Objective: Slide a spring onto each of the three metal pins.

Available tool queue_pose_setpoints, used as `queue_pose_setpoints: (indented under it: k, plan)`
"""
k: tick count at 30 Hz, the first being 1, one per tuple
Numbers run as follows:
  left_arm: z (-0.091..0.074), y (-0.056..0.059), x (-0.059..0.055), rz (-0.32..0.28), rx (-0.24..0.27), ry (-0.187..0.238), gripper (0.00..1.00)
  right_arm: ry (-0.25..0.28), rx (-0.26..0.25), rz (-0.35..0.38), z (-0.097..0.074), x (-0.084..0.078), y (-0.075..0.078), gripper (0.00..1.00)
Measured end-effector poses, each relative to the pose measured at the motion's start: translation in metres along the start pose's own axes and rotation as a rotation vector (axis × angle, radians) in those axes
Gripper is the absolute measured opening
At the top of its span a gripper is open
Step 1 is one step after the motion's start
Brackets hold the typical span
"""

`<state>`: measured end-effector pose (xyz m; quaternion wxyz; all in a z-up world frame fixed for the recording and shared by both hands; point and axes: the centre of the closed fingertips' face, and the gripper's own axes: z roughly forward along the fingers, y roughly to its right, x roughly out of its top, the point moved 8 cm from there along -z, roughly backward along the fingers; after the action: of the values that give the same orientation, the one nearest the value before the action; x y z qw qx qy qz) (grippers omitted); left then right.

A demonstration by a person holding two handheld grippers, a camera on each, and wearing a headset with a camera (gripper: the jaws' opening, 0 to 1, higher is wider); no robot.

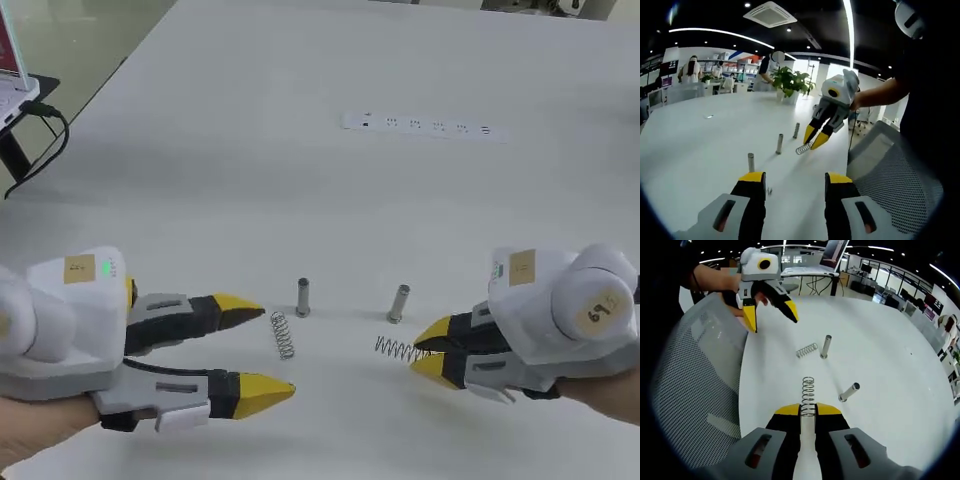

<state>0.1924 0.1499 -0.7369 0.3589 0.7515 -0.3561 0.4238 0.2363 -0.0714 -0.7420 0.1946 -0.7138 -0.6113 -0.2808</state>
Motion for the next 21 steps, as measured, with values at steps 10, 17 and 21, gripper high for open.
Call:
queue_pose_setpoints:
  k: [10, 17, 21]
  plan:
    - [0.027, 0.008, 0.008, 0.084, -0.064, -0.008, 0.33, -0.004, 0.009, -0.027, -0.004, 0.003, -0.002, 0.07]
    - [0.036, 0.0, 0.01, 0.078, -0.091, -0.003, 0.33, -0.004, 0.019, -0.06, -0.007, 0.007, -0.003, 0.07]
    - [0.039, -0.003, 0.012, 0.077, -0.096, 0.013, 0.34, -0.003, 0.021, -0.066, -0.008, 0.008, -0.004, 0.07]
